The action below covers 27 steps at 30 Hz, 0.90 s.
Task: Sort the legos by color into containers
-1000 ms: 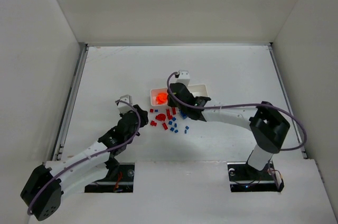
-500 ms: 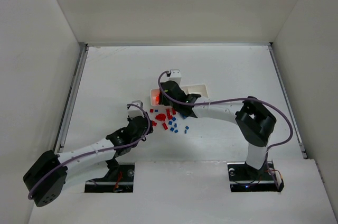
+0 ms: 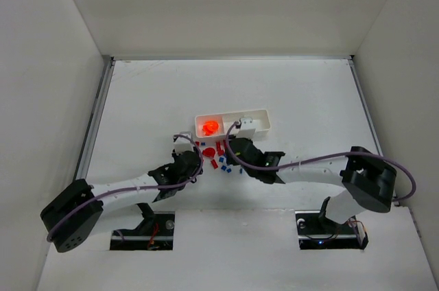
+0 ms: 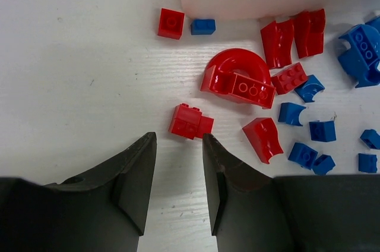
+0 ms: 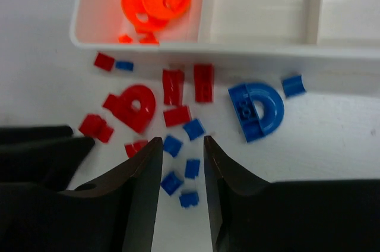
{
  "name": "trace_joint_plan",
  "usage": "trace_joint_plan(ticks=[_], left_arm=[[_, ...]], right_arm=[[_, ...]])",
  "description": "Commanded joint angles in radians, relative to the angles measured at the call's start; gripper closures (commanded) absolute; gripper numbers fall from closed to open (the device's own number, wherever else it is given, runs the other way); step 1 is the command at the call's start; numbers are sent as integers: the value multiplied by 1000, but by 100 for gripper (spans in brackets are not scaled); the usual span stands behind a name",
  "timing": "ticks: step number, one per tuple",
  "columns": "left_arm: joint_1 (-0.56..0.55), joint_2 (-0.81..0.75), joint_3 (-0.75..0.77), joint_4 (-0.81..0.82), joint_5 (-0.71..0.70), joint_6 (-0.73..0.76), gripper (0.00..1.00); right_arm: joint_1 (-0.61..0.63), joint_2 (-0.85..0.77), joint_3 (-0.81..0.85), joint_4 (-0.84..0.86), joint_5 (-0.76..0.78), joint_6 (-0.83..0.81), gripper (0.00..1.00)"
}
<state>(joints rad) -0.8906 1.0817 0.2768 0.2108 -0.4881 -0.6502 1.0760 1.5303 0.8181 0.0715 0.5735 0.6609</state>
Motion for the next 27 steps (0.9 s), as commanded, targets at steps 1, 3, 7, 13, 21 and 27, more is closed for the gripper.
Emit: trace_joint_plan(ticks=[1, 3, 7, 13, 21, 27], left_arm=[[6, 17, 38, 56, -29, 15, 65], [11, 36, 47, 58, -29, 21, 65], [17, 87, 70, 58, -29, 30, 65], [32, 121, 82, 62, -35, 30, 66], [34, 107, 76, 56, -43, 32, 80], [28, -9, 61, 7, -44, 35, 85]], right_arm=[[41, -56, -71, 42, 84, 68, 58], [52, -74, -115, 37, 88, 98, 55], [52, -110, -174, 43, 92, 131, 52], [43, -95, -166, 42, 85, 88, 43], [-26, -3, -96, 50, 71, -12, 38], [-61, 74, -40, 63, 54, -58, 38]])
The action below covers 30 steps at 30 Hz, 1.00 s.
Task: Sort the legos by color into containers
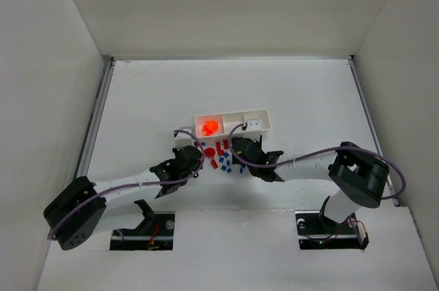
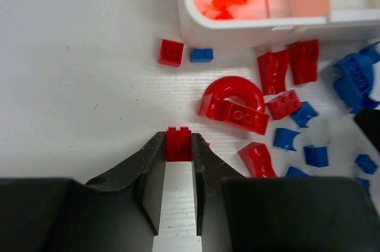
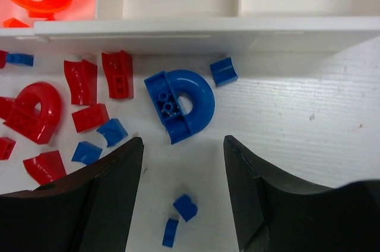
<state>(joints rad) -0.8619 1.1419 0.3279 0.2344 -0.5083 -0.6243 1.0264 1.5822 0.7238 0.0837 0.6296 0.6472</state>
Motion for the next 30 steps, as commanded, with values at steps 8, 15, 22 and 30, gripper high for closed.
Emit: trace_joint_plan(ticks=[8, 15, 22, 30], left_arm=[[-12, -258, 49, -144, -27, 6, 86], [-25, -314, 111, -185, -10, 5, 85], [-27, -268, 167, -149, 13, 5, 85], [-18, -33, 284, 2, 85, 20, 84]], right_arm=[[-41, 104, 88, 93, -8, -81, 46], [-53, 128, 88, 91, -8, -81, 68], [-23, 16, 22, 77, 21, -44, 76], [40, -192, -64, -31, 50, 15, 77]])
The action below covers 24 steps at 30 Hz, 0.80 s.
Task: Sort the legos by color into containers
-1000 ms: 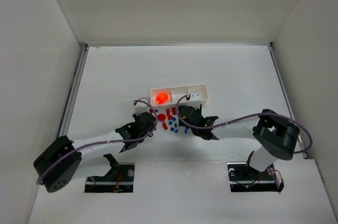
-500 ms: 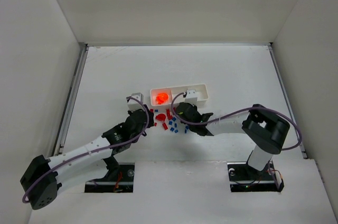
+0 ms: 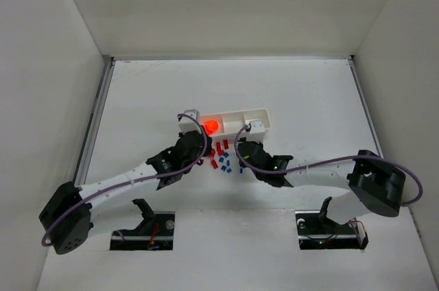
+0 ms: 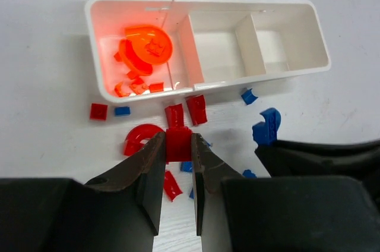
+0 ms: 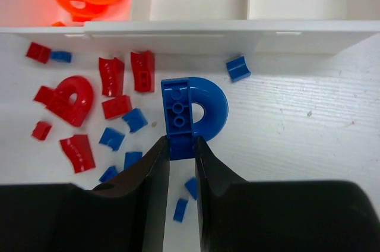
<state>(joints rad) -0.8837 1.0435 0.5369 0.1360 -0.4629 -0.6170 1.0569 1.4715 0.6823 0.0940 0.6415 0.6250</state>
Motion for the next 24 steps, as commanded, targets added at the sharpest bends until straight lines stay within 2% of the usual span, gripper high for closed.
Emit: trace_joint_plan(ticks=[1, 5, 10, 16, 24], left_arm=[[5, 90, 89, 112, 47, 14, 84], [6, 205, 161, 168, 59, 26, 84], [-7, 248, 198, 195, 53, 31, 84], [-5, 222, 179, 200, 50, 31, 84], [-11, 334, 230, 240, 61, 34, 83]], right_arm=[[10, -105, -29, -51, 40, 41, 77], [1, -230, -47, -106, 50, 39, 77], [-99, -332, -35, -102, -29, -25, 77], [-209, -257, 26, -24, -150, -87, 78], [-323, -142, 88, 16, -203, -108, 77]])
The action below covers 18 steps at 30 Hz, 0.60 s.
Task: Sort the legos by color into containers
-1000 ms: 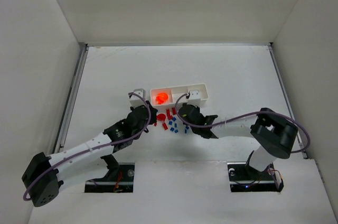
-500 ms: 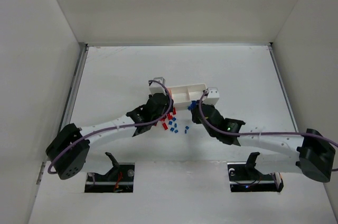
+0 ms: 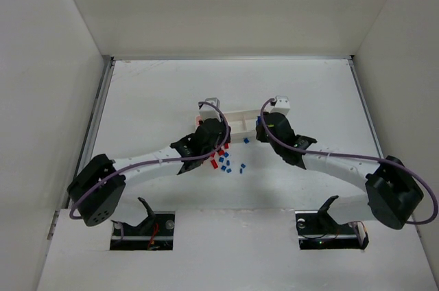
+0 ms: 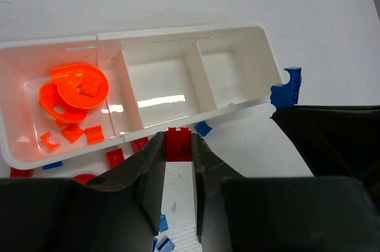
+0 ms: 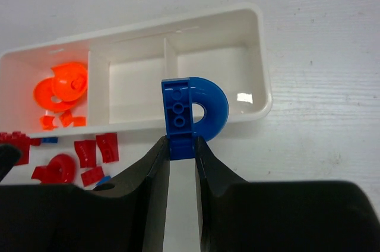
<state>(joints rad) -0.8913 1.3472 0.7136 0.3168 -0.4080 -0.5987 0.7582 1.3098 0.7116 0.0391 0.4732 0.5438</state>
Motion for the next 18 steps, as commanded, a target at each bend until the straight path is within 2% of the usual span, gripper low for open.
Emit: trace_joint_plan(ticks=[1, 8, 15, 18], left_arm=[[1, 50, 63, 68, 9, 20, 83], [16, 194, 144, 97, 37, 39, 80], [24, 228, 155, 120, 25, 51, 60], [22, 182, 121, 120, 11, 54, 59]], right_arm=[[-29, 26, 61, 71, -35, -30, 77], [-52, 58, 81, 87, -39, -36, 77], [-82, 112, 104, 100, -44, -41, 76], [-96, 135, 104, 119, -51, -41, 76]])
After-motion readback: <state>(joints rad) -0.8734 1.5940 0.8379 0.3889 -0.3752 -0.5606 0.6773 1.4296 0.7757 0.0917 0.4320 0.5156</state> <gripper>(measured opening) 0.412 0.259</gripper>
